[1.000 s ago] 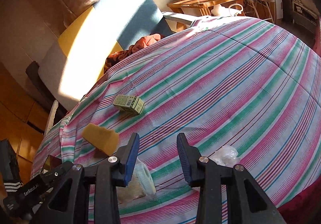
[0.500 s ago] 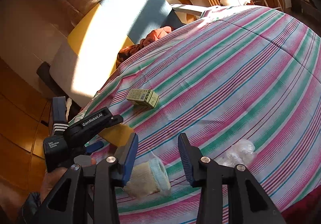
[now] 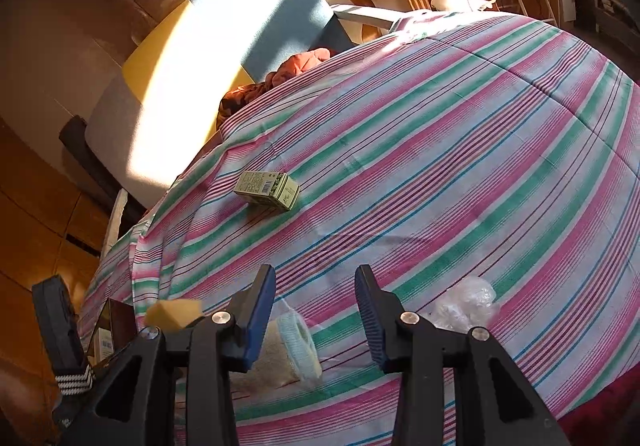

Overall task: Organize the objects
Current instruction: 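Grasp the yellow sponge with the left gripper while the right approaches the small green box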

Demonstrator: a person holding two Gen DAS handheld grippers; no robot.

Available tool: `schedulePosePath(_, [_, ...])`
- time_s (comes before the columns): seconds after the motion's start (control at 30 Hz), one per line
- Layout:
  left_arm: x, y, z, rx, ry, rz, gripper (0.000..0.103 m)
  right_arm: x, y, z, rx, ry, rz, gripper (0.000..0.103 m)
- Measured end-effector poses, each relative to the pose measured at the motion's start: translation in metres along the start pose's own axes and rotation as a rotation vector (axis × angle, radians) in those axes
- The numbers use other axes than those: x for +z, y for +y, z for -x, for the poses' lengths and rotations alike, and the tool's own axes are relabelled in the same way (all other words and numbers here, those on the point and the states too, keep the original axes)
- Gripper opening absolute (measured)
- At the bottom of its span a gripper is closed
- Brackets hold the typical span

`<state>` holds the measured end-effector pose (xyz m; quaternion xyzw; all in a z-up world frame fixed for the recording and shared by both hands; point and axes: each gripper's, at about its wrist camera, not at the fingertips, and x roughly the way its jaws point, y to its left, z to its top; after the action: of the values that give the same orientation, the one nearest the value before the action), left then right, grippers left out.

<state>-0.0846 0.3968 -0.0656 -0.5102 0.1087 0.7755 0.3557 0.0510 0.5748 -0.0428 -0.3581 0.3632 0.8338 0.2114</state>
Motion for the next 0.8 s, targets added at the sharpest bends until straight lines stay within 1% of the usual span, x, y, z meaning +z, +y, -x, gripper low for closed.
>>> schedulePosePath(0.13, [-0.044,0.000,0.019,0.005,-0.008,-0.075,0.066,-0.002,0.002,-0.005,-0.029,0.020,0.021,0.041])
schedulePosePath(0.23, [-0.062,0.006,0.018,0.003,-0.003,-0.073,0.066,-0.003,0.009,-0.011,-0.038,0.048,0.060,0.041])
schedulePosePath(0.3, [-0.065,0.011,0.017,-0.009,-0.019,-0.051,0.067,-0.001,0.020,-0.015,-0.033,0.066,0.105,0.041])
schedulePosePath(0.47, [-0.063,0.017,0.011,-0.033,-0.019,-0.012,0.067,0.020,0.057,-0.036,-0.045,0.083,0.297,0.041])
schedulePosePath(0.6, [-0.063,0.020,0.008,-0.045,-0.028,0.008,0.067,0.040,0.082,-0.071,-0.074,0.130,0.410,0.041])
schedulePosePath(0.73, [-0.065,0.023,0.007,-0.053,-0.041,0.012,0.068,0.051,0.106,-0.108,-0.127,0.174,0.536,0.041])
schedulePosePath(0.8, [-0.065,0.024,0.006,-0.059,-0.041,0.016,0.070,0.057,0.113,-0.126,-0.160,0.194,0.577,0.043])
